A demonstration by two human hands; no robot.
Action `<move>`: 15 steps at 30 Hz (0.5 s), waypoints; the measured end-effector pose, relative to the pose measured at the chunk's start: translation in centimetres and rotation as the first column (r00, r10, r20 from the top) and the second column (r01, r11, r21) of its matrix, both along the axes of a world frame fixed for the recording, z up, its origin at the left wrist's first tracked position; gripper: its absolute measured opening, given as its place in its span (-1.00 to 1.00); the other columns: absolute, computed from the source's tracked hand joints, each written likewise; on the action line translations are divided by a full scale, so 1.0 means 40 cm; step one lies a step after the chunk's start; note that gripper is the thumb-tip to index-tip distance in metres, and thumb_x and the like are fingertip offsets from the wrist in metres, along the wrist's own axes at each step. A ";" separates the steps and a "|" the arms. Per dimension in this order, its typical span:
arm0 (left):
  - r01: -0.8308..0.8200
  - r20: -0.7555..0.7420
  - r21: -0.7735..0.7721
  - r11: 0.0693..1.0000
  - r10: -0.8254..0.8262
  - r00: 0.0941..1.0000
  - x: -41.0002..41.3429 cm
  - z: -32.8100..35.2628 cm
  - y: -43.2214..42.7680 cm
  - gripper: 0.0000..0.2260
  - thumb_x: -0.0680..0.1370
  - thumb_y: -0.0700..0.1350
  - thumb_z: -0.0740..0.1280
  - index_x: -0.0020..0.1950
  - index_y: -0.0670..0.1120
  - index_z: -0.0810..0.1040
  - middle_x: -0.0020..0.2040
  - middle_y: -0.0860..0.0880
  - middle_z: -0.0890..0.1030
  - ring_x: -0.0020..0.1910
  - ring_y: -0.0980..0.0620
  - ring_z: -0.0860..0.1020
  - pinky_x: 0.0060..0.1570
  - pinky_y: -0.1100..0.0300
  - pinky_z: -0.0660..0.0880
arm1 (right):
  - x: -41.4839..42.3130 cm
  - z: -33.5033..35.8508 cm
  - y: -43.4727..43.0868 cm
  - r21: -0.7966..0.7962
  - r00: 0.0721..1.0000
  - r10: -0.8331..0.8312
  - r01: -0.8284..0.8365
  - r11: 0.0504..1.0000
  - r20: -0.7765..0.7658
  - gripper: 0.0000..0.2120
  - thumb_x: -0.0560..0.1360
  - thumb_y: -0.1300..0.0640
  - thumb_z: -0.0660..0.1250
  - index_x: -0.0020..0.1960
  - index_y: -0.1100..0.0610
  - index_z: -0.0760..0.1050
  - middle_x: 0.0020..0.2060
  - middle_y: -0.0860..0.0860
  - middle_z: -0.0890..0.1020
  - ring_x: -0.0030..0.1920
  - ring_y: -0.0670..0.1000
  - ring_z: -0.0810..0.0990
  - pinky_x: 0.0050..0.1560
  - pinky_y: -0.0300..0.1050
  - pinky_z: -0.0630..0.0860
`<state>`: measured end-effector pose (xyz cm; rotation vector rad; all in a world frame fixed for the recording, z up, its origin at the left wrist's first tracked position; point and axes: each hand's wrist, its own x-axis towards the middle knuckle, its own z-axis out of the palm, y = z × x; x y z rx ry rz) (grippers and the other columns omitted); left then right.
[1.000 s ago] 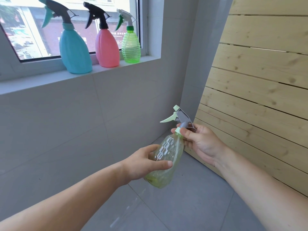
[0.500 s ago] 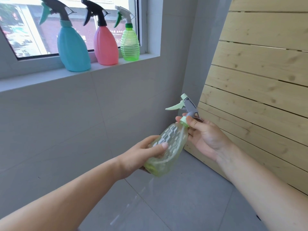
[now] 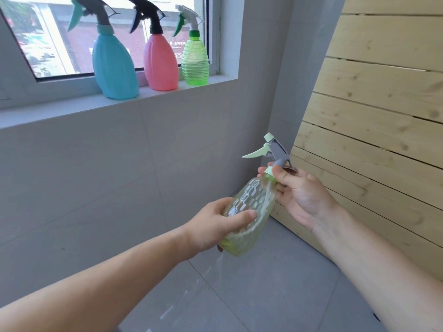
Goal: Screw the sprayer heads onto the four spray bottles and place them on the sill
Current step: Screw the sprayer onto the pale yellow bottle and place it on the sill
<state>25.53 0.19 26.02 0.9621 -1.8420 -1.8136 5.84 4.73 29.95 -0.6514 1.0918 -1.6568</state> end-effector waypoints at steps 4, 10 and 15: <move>-0.030 0.035 -0.047 0.998 0.032 0.999 -0.005 0.000 0.009 -0.44 0.32 0.27 0.50 0.14 -0.09 0.62 -0.15 0.04 0.64 -0.20 0.06 0.62 -0.13 0.06 0.55 | -0.002 0.001 0.002 0.025 1.000 0.008 -0.007 1.000 -0.004 -0.93 0.49 0.28 0.37 -0.02 0.21 0.57 -0.05 0.18 0.74 -0.08 0.08 0.74 -0.07 -0.08 0.64; -0.192 -0.082 -0.110 0.975 0.183 0.980 0.008 0.026 -0.018 -0.56 0.43 0.15 0.54 0.26 0.07 0.58 0.08 0.09 0.74 0.02 0.13 0.73 -0.05 0.26 0.64 | 0.012 0.005 0.014 0.062 0.987 0.148 -0.144 0.988 -0.067 -0.74 0.54 0.15 0.36 0.20 0.19 0.46 0.14 0.25 0.69 0.22 0.21 0.65 0.23 0.29 0.54; -0.281 -0.218 0.023 0.960 0.279 0.935 0.022 0.049 -0.036 -0.60 0.55 0.28 0.31 0.31 0.13 0.57 0.17 0.12 0.70 0.24 0.05 0.66 0.30 -0.03 0.59 | 0.085 0.011 0.027 0.154 0.874 0.274 -0.231 0.961 -0.401 -0.67 0.59 0.13 0.32 0.35 0.01 0.47 0.12 0.06 0.72 0.20 0.06 0.67 0.19 0.27 0.58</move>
